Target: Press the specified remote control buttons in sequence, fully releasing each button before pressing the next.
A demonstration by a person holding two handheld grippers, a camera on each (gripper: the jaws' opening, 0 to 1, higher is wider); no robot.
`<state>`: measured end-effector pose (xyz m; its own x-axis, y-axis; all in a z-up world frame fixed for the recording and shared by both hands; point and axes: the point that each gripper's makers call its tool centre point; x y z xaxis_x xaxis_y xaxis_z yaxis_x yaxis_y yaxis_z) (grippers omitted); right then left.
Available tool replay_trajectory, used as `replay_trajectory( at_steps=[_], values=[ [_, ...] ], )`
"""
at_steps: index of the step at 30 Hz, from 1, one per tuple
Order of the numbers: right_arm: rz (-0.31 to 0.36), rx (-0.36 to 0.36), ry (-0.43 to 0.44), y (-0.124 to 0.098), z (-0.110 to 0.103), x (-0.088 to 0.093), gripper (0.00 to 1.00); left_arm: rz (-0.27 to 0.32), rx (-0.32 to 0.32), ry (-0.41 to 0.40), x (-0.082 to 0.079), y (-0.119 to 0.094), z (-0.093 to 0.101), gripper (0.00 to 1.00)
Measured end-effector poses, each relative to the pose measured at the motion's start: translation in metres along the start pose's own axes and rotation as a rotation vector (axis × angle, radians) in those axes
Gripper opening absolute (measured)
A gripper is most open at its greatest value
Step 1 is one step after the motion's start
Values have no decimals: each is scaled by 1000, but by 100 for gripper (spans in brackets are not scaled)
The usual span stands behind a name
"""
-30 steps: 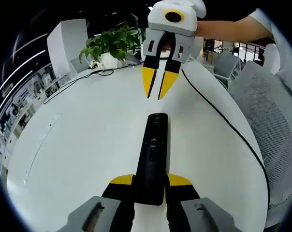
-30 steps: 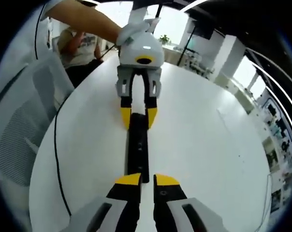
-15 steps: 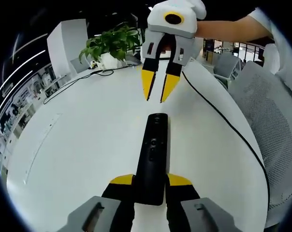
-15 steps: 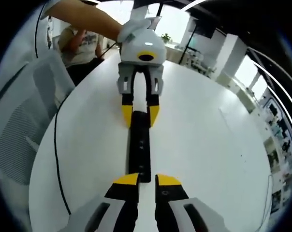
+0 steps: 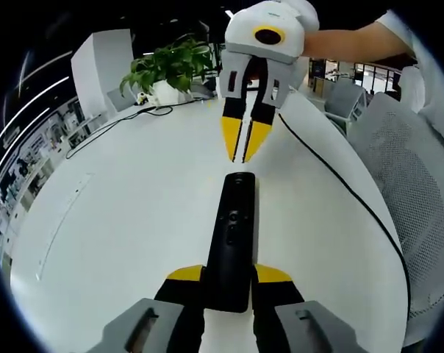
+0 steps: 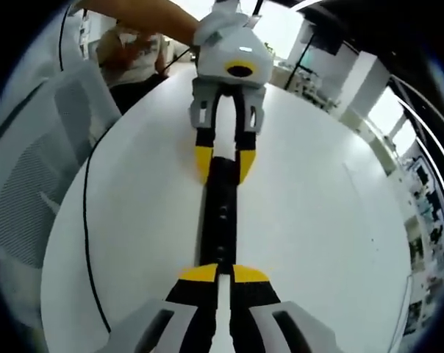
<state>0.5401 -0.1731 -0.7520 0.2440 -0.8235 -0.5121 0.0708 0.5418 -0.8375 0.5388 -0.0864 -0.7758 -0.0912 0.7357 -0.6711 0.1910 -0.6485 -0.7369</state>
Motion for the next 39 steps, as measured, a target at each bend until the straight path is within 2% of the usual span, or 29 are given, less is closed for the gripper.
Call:
replay_trajectory(
  at_steps=[14, 30, 39],
  values=[
    [-34, -26, -14, 3, 2, -2, 0, 4, 0, 0, 0, 0, 0, 22],
    [-143, -125, 56, 6, -1, 2, 0, 2, 1, -1, 0, -1, 2, 23],
    [-180, -148, 22, 13, -2, 3, 0, 4, 2, 0, 0, -1, 2, 23]
  ],
)
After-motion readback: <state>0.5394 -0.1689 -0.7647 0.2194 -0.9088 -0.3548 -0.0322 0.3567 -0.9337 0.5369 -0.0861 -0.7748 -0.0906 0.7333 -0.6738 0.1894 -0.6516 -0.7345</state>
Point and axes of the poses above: the point that each gripper's makers call its tool centre point, and the gripper's own axes: y roughly forward along the fingers, z roughly to its right, x roughly out of its underside, and after that the axes turned 1 degree about -x, right-handed
